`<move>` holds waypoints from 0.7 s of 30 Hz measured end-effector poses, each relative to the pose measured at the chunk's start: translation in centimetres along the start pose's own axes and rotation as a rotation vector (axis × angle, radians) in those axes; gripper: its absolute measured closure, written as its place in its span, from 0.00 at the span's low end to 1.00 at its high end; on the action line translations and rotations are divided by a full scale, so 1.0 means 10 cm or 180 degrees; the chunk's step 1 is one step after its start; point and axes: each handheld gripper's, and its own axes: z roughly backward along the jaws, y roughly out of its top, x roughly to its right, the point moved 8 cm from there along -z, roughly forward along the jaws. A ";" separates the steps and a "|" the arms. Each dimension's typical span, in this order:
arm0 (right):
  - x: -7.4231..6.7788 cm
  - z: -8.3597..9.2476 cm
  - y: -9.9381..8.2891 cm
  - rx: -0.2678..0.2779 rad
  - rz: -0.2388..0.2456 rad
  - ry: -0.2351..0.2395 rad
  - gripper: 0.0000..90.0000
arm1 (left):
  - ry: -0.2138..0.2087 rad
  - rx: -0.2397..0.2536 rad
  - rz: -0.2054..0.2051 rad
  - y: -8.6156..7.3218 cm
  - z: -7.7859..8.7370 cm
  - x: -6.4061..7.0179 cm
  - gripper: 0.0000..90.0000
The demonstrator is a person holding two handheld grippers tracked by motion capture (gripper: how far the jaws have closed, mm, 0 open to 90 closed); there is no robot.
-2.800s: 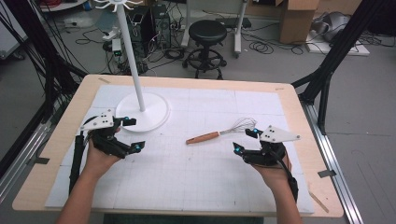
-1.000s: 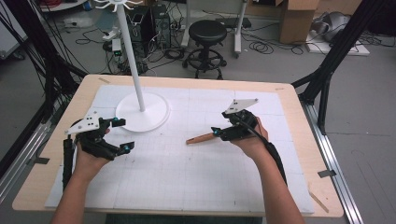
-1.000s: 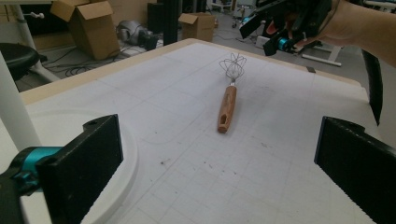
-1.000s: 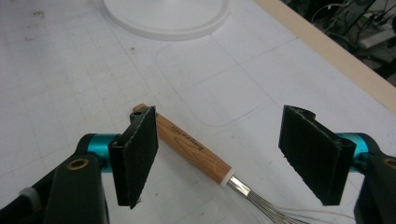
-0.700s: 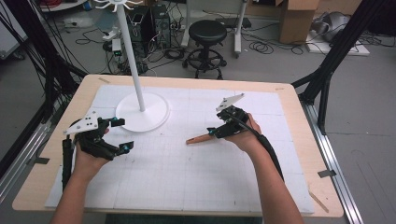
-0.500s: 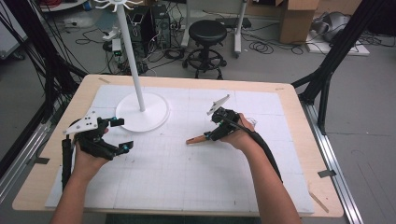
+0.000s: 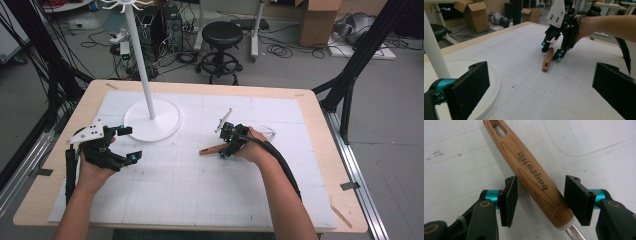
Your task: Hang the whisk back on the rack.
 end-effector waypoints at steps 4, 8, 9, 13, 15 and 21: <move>-0.03 0.02 0.00 -0.0138 0.0100 -0.0063 0.52 | -0.0004 0.0002 -0.0005 0.00 -0.01 0.01 0.02; -0.05 0.02 0.01 -0.0253 0.0186 -0.0109 0.55 | -0.0001 0.0005 -0.0014 0.01 0.00 0.01 0.02; -0.06 0.02 0.01 -0.0270 0.0189 -0.0110 0.55 | 0.0002 0.0007 -0.0007 0.01 0.00 0.01 0.02; -0.08 0.02 0.02 -0.0329 0.0231 -0.0098 0.60 | 0.0002 0.0013 0.0001 0.01 0.00 0.01 0.02; -0.08 0.02 0.03 -0.0337 0.0243 -0.0083 0.62 | 0.0004 0.0014 -0.0001 0.01 0.00 0.01 0.02; -0.10 0.02 0.04 -0.0397 0.0273 -0.0086 0.66 | 0.0003 0.0016 -0.0006 0.01 0.01 0.00 0.02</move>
